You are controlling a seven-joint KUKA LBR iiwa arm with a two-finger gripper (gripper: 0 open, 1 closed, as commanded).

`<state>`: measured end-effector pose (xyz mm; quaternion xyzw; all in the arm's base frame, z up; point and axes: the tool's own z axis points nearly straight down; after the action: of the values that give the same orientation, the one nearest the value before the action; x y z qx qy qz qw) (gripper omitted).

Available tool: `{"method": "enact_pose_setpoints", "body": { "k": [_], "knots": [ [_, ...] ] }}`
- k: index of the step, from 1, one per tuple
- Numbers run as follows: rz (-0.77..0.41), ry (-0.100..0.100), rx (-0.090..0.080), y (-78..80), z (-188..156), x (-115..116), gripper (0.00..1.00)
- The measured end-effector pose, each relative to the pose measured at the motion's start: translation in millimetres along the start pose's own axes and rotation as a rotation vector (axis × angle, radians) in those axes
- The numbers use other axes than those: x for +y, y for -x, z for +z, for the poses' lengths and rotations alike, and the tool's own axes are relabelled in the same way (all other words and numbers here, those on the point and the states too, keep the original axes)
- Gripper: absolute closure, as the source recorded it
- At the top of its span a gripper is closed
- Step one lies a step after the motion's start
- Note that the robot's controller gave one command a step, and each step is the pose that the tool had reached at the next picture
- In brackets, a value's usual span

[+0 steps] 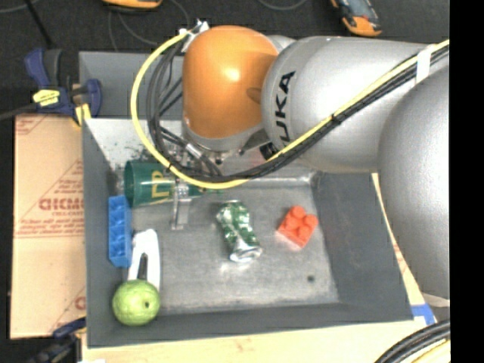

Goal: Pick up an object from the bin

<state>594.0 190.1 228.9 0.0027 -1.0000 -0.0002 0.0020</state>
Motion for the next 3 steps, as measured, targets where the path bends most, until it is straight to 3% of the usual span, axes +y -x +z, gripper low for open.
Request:
{"method": "enact_pose_setpoints", "body": {
  "k": [1,3],
  "knots": [
    [0.004,0.001,-0.006,0.7,-5,-1,0.00],
    [-0.034,-0.002,-0.003,-13.6,38,-98,0.00]
  ]
}}
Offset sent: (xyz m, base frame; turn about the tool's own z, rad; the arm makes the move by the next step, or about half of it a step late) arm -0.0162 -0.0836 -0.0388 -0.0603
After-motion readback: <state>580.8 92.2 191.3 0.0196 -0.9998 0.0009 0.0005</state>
